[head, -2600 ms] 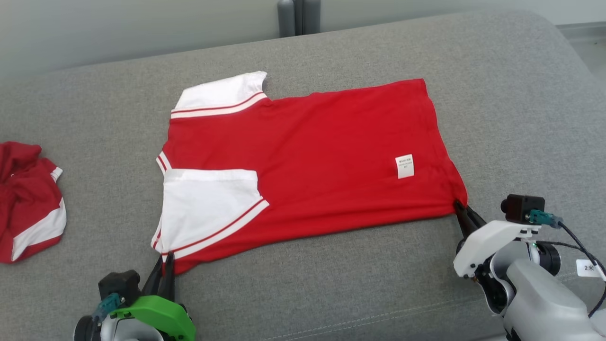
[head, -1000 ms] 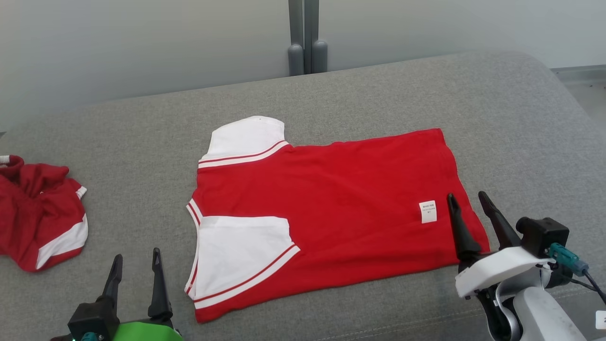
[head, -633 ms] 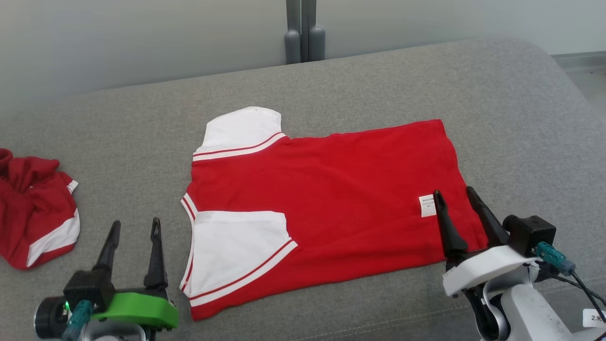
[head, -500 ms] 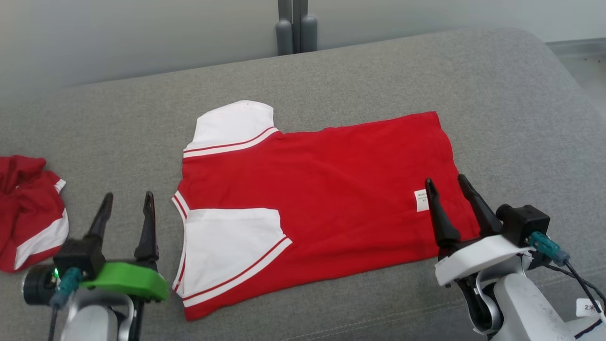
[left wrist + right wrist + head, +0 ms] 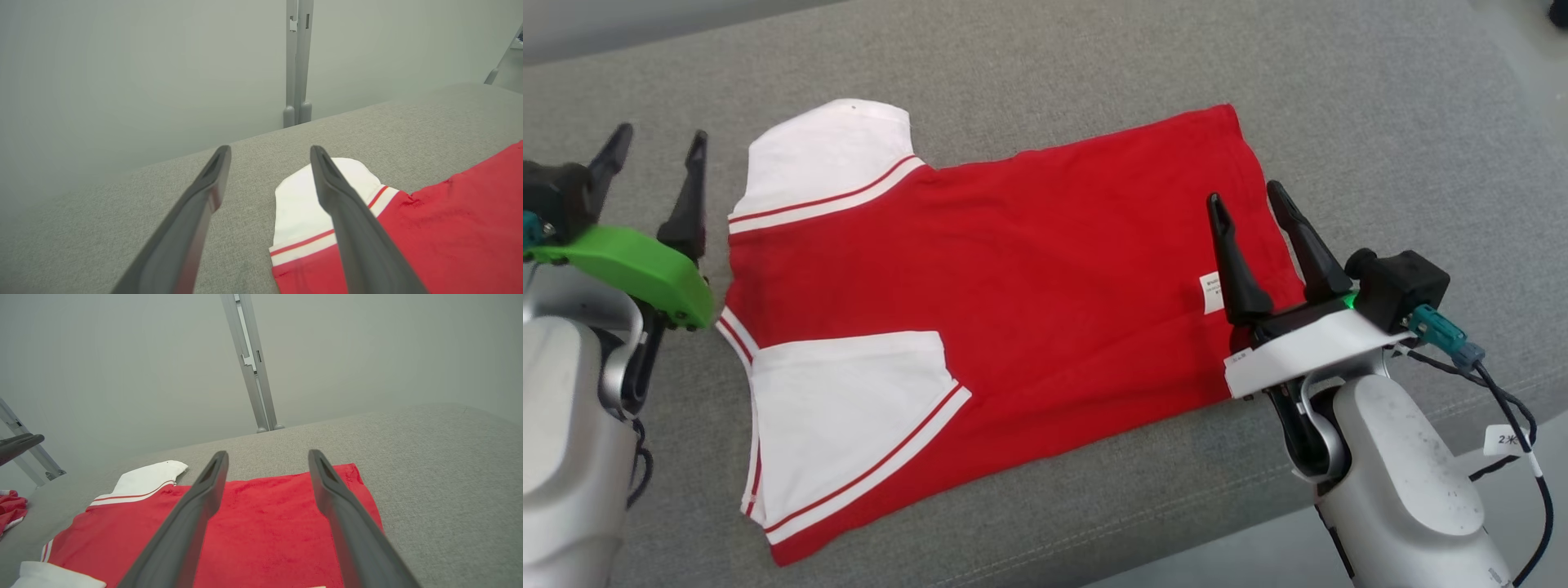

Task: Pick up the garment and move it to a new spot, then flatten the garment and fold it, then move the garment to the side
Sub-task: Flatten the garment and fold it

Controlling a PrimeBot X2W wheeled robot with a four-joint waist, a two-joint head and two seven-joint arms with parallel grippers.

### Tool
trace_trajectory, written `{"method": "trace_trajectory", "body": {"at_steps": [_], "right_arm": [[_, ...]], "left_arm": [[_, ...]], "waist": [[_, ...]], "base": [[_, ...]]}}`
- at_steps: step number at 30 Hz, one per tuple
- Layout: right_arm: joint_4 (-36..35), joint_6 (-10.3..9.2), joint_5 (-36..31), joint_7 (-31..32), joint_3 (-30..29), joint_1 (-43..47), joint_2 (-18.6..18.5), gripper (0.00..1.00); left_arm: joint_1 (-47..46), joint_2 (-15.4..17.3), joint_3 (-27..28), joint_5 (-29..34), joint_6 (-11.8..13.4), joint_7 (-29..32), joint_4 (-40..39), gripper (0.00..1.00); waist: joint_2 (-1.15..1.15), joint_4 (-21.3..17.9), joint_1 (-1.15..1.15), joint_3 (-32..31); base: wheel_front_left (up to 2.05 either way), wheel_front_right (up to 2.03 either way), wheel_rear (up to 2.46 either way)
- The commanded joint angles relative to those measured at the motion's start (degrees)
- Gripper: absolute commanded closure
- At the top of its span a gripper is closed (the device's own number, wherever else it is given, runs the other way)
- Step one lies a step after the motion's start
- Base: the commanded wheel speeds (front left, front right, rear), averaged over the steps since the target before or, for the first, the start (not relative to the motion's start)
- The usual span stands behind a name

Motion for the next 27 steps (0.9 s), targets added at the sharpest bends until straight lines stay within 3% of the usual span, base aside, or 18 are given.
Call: {"method": "trace_trajectory", "body": {"at_steps": [1,8,15,27], "right_arm": [[-0.2,-0.08,-0.1,-0.2,0.1,-1.0,0.1,0.00],[-0.9,-0.08,0.6,-0.2,0.4,-4.3,0.3,0.00],[-1.7,-0.08,2.9,-0.2,2.0,-6.4,0.4,0.00],[-2.6,-0.08,5.0,-0.2,3.0,-7.6,0.3,0.00]], "left_arm": [[-1.7,1.3,-0.3,-0.9,-0.1,0.2,0.5,0.00],[-10.2,8.3,-8.0,-10.7,-0.1,6.1,4.7,0.00],[-17.7,11.9,-13.3,-18.2,-0.1,11.3,9.8,0.00],[-25.5,13.8,-19.9,-23.2,-0.1,14.1,17.4,0.00]], "waist": [[0.00,-3.8,0.00,4.9],[0.00,-5.7,0.00,9.1],[0.00,-7.6,0.00,12.7],[0.00,-10.4,0.00,16.3]], "base": [[0.00,0.00,0.00],[0.00,0.00,0.00],[0.00,0.00,0.00],[0.00,0.00,0.00]]}}
